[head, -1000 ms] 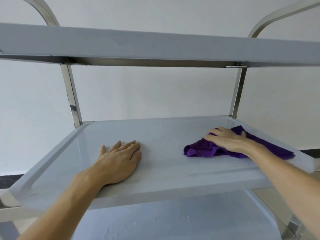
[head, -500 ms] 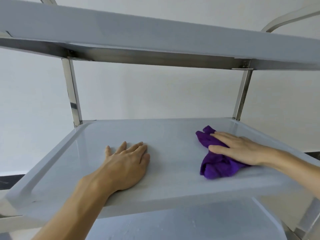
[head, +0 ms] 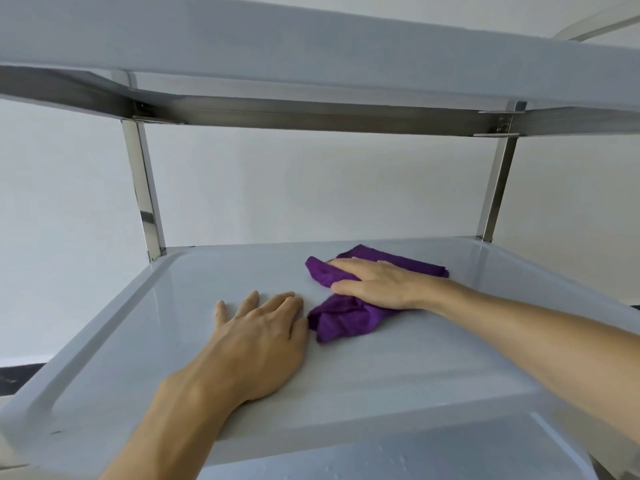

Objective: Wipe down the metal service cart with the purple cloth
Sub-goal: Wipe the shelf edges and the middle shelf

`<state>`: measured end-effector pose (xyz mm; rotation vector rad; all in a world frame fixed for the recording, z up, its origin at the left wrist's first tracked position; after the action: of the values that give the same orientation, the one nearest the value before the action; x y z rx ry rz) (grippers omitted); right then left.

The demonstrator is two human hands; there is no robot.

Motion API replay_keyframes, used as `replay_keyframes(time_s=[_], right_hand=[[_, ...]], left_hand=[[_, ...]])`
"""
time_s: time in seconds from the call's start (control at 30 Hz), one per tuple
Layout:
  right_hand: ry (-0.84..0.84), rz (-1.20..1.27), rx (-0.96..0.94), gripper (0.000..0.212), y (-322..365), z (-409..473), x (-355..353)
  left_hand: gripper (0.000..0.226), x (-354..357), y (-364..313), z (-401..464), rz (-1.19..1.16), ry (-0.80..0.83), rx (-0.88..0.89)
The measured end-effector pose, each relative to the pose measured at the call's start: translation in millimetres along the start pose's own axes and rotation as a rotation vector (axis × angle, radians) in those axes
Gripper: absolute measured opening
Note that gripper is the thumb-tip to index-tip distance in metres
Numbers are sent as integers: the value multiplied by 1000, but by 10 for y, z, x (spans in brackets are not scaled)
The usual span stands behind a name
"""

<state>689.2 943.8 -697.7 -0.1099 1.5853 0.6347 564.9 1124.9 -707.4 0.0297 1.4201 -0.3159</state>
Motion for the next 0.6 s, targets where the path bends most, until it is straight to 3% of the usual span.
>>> replay_keyframes(time_s=[0.1,0.23,0.33,0.5,0.6], right_hand=[[4,60,-35,58,-293,-300,-87],[-109,73,244,66,-1093,-411,-389],[-109,89,429,72,-1332,-184,-526],[-108,40,440,60,-887,499,-397],[-82,-10,269,65,-273,792,-171]], left_hand=[[47,1,33,0,7,19,-3],[51,29,35,-19,25,44,4],[52,41,40,-25,31,41,4],[52,39,48,1,30,60,3],[51,28,58,28,11,69,4]])
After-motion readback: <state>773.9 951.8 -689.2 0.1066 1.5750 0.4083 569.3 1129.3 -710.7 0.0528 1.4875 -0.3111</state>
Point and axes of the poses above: each hand's wrist, its own z-axis towards the middle knuckle, its own x-axis out of the palm, y = z × x, the point moved 4 cm from there along z, towards the middle knuckle, and after that the axes turned 2 degrees about x, right-handed, at the moved point
